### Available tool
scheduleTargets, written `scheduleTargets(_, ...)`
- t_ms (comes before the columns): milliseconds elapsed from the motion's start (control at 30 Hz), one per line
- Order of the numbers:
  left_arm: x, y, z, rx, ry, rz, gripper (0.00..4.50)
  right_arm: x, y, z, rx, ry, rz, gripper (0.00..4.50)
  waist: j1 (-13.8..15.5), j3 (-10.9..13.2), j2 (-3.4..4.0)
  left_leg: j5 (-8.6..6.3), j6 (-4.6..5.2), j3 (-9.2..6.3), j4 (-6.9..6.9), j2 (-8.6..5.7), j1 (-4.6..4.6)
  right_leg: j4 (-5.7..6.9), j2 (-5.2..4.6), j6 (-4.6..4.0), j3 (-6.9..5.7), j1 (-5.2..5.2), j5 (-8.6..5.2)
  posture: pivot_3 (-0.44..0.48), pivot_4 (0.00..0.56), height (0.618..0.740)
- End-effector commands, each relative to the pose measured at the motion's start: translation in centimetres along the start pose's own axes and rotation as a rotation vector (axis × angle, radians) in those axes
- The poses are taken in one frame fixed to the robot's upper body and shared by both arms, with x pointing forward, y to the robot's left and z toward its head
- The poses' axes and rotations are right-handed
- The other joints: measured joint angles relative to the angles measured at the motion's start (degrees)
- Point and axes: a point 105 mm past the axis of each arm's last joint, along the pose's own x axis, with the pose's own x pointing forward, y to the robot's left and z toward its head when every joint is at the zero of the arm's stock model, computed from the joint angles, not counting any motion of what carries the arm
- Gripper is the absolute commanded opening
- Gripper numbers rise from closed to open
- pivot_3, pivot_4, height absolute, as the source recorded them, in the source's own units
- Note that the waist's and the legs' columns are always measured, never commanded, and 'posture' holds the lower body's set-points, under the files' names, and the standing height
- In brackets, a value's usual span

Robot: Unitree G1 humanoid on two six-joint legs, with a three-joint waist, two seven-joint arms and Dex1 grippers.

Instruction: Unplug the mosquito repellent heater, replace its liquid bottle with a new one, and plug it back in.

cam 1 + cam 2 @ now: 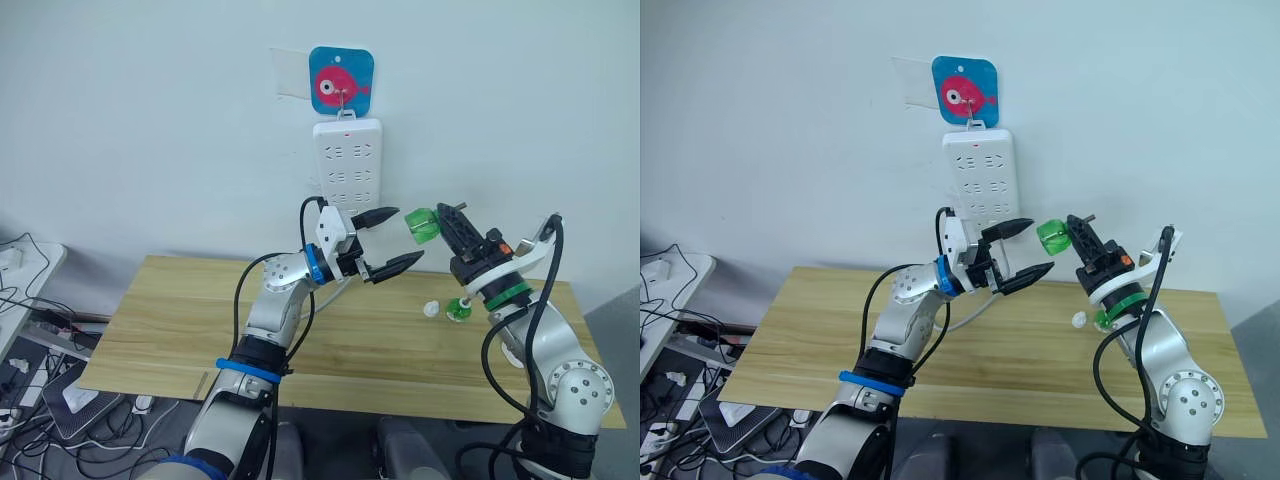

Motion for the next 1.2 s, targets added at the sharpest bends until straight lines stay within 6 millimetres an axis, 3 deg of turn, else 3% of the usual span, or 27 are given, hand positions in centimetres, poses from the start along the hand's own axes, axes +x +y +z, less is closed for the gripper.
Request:
scheduleTargets(33, 1.0, 0.1, 1.2, 0.030, -0.050, 0.006, 4.50, -0.3, 1.7, 0.0, 0.007, -0.005, 0.066, 0.84, 0.0, 0.0, 0.00, 0.00, 0.00, 0.00, 0.00, 0.00, 0.00, 0.00, 0.00, 0.00, 0.00, 0.00, 0.00, -0.017, 0.156, 0.740)
scheduleTargets(267, 1.3, 0.0, 1.3, 0.019, -0.061, 0.003, 4.50, 0.0, 2.3, 0.1, 0.007, -0.008, 0.086, 0.84, 0.0, 0.0, 0.03, 0.00, 0.00, 0.00, 0.00, 0.00, 0.00, 0.00, 0.00, 0.00, -0.01, 0.00, 0.00, -0.027, 0.134, 0.740)
scheduleTargets(1133, 1.6, -0.1, 1.5, 0.019, -0.083, 0.007, 4.50, 0.1, 2.8, -0.5, 0.014, 0.026, 0.108, 0.84, -0.1, 0.0, 0.04, 0.00, -0.01, 0.00, 0.01, 0.00, -0.02, -0.01, 0.01, 0.00, 0.00, -0.01, 0.00, -0.025, 0.142, 0.740)
scheduleTargets(1200, 1.6, -0.1, 1.5, 0.012, -0.086, 0.007, 4.09, 0.1, 2.8, -0.4, 0.015, 0.023, 0.109, 0.84, -0.1, 0.0, 0.04, 0.00, 0.00, 0.00, 0.01, 0.00, -0.02, -0.01, 0.01, 0.00, 0.00, -0.01, 0.00, -0.028, 0.144, 0.740)
